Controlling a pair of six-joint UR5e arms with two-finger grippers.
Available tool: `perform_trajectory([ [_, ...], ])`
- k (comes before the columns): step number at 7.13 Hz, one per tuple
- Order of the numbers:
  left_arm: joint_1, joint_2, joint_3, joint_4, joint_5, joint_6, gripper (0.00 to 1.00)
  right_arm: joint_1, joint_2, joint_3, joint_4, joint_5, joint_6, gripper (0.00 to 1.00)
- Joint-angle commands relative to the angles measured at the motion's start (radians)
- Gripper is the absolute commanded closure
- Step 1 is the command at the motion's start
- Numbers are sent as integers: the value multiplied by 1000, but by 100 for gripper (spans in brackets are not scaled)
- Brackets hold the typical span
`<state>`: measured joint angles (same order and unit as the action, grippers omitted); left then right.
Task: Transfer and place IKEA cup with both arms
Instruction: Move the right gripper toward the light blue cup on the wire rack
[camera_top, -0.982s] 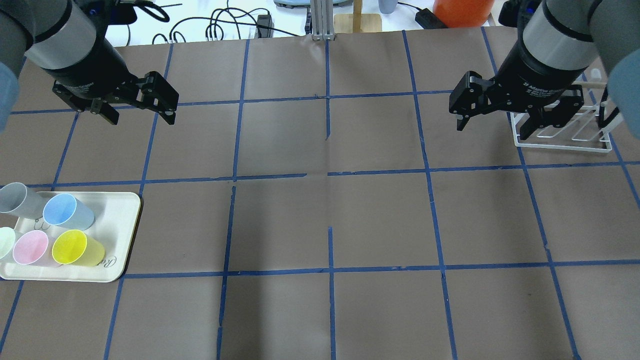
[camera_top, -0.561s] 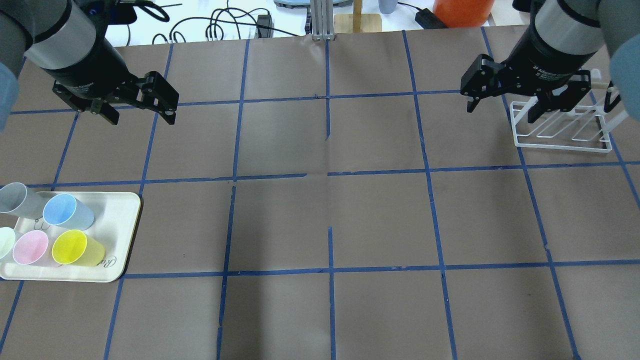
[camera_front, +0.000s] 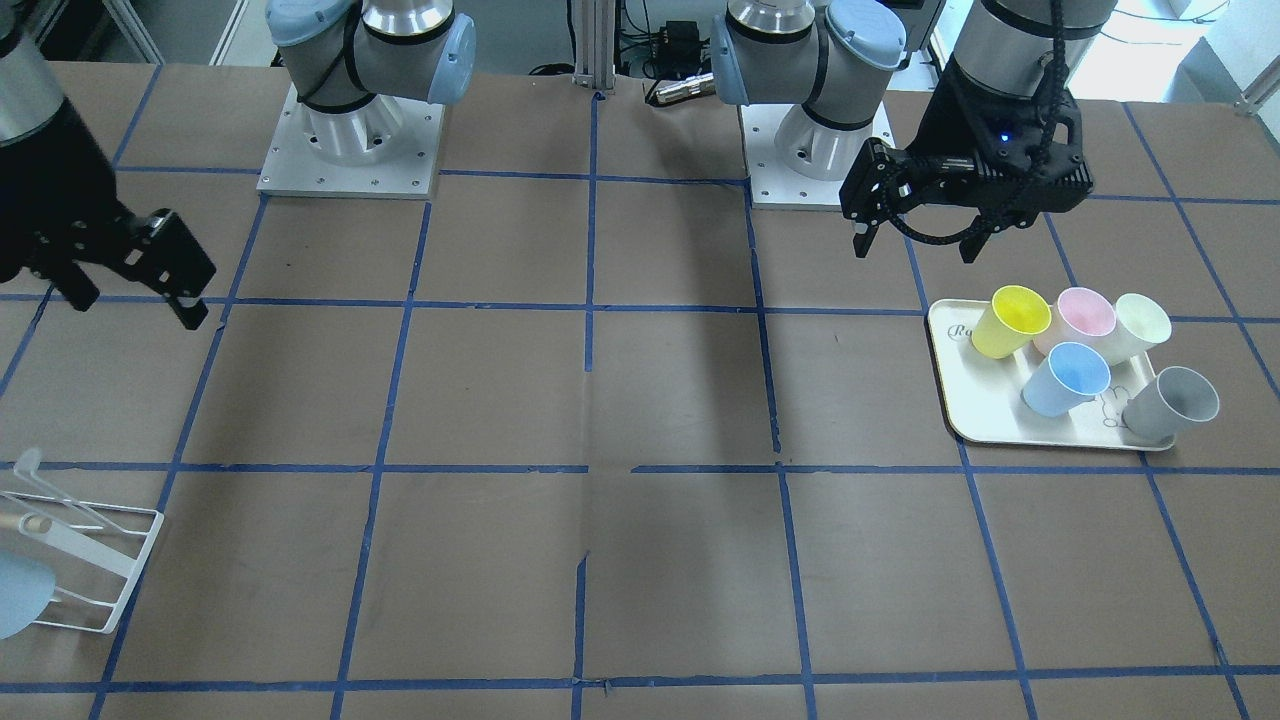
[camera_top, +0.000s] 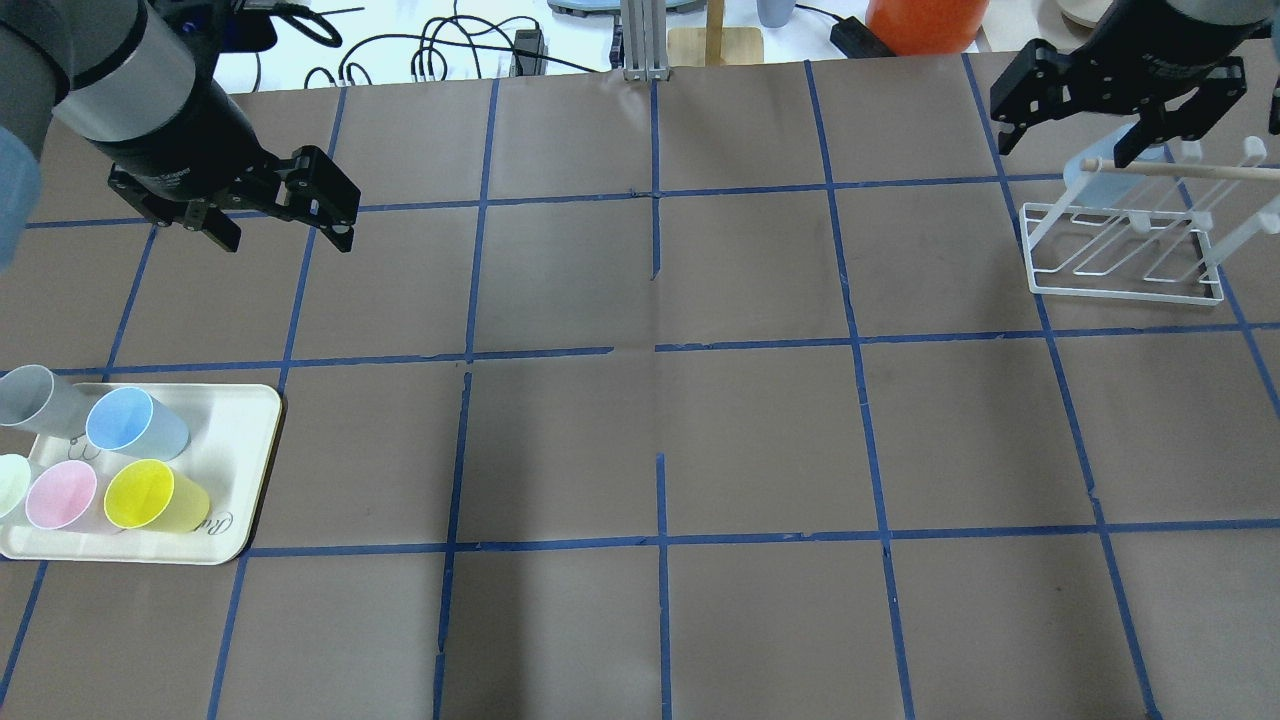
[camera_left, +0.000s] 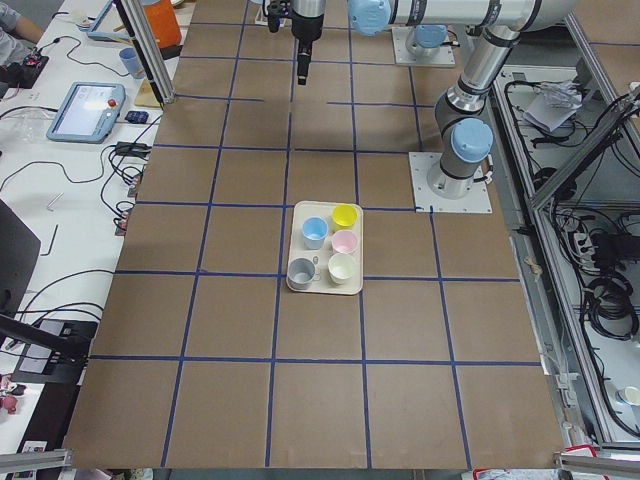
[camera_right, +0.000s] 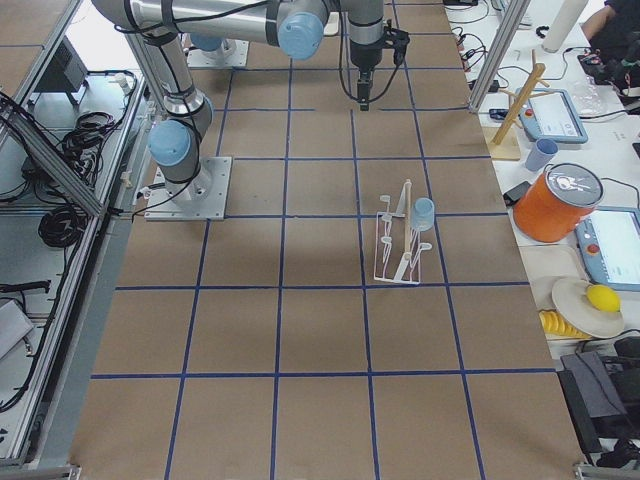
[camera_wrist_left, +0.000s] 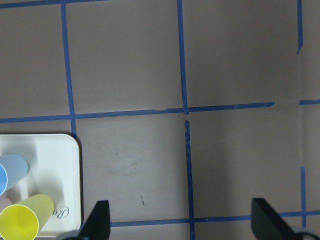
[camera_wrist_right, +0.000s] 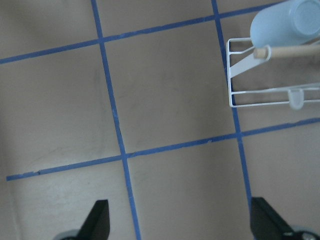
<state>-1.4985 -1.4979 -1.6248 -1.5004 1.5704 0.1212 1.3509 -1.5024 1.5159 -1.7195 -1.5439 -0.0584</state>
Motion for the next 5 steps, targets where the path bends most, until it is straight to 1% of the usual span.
perform_trajectory([
  [1, 0, 1, -1, 0, -3, 0, 0, -65, 140, -136, -5, 1, -183, 0],
  [2, 0, 1, -1, 0, -3, -2, 0, -88, 186, -170, -3, 4, -237, 0],
  [3, -2, 2, -1, 0, -1, -2, 0, -117, 217, -190, -5, 19, -247, 0],
  [5, -2, 1, -1, 0, -1, -2, 0, -150, 254, -201, -5, 31, -358, 0],
])
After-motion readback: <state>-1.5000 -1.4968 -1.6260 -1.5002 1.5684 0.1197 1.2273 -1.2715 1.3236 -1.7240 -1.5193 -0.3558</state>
